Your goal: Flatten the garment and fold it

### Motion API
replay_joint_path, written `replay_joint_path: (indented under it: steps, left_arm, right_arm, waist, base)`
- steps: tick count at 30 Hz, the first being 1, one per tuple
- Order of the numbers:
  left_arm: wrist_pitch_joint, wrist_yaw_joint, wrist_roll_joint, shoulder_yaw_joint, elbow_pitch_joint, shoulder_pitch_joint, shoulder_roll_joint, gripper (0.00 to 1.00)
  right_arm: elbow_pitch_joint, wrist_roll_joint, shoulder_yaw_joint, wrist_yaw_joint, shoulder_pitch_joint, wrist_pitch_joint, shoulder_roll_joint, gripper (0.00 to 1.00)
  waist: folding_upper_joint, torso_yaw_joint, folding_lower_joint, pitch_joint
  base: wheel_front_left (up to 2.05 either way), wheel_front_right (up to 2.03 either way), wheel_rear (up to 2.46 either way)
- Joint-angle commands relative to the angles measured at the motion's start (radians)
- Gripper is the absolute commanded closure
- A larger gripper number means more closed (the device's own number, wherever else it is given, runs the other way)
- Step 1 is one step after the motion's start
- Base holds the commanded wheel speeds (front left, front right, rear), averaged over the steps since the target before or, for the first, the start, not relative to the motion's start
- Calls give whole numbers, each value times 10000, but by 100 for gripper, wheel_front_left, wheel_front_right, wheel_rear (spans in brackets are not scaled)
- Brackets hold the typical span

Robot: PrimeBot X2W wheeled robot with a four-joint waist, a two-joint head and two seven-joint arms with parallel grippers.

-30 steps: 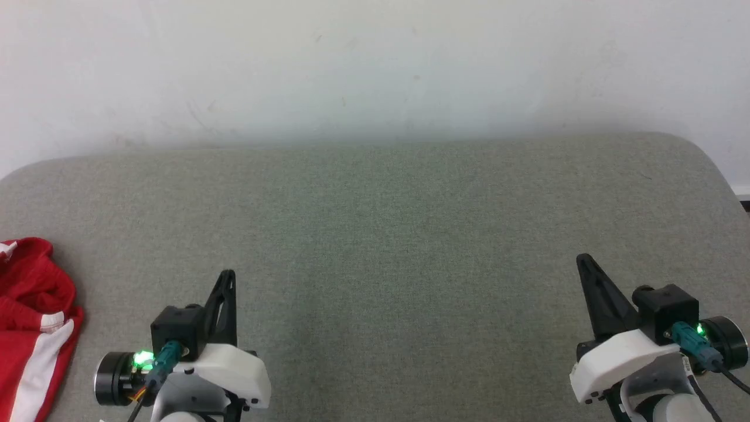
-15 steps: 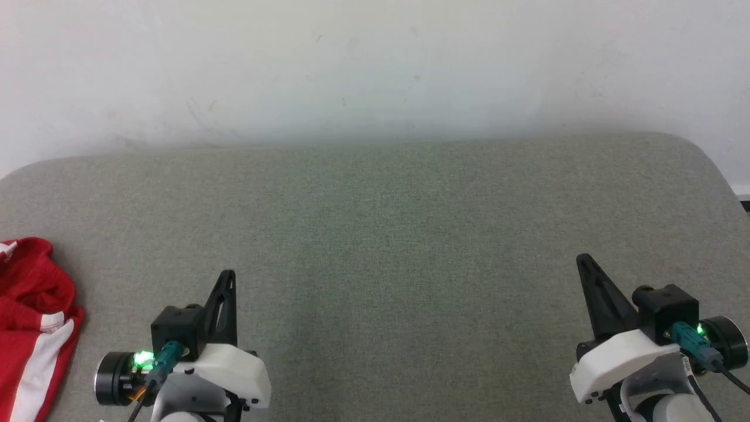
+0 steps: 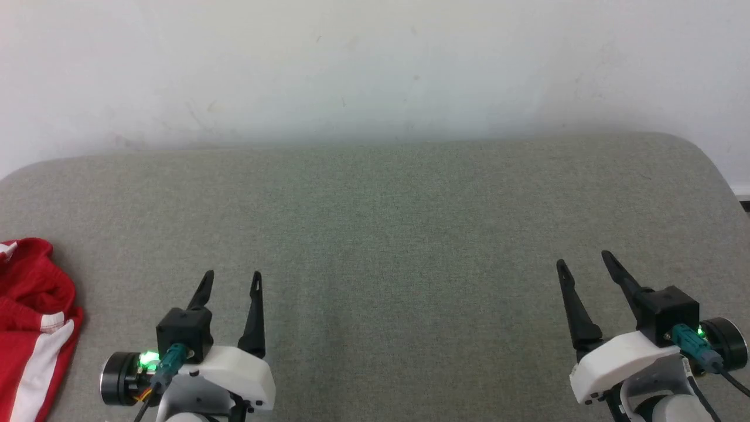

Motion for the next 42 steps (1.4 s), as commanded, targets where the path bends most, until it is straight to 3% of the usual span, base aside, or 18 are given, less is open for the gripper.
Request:
replay_joint_path:
  steps: [1, 20, 42]
  left_arm:
    - [-110, -55, -109, -58, 59, -119, -2, 0]
    - [-507, 32, -389, -159, 160, -213, -6, 0]
    - [-967, 34, -511, 3, 356, -254, -11, 0]
  right_arm:
    - [32, 63, -28, -1, 17, -121, 3, 0]
    - [90, 383, -71, -2, 117, -518, 11, 0]
    - [181, 653, 154, -3, -4, -977, 18, 0]
  waist:
    - [0, 10, 0, -6]
    - [0, 527, 0, -43]
    - [0, 2131, 0, 136]
  base:
    - [0, 0, 0]
    - [0, 0, 0]
    - [0, 0, 0]
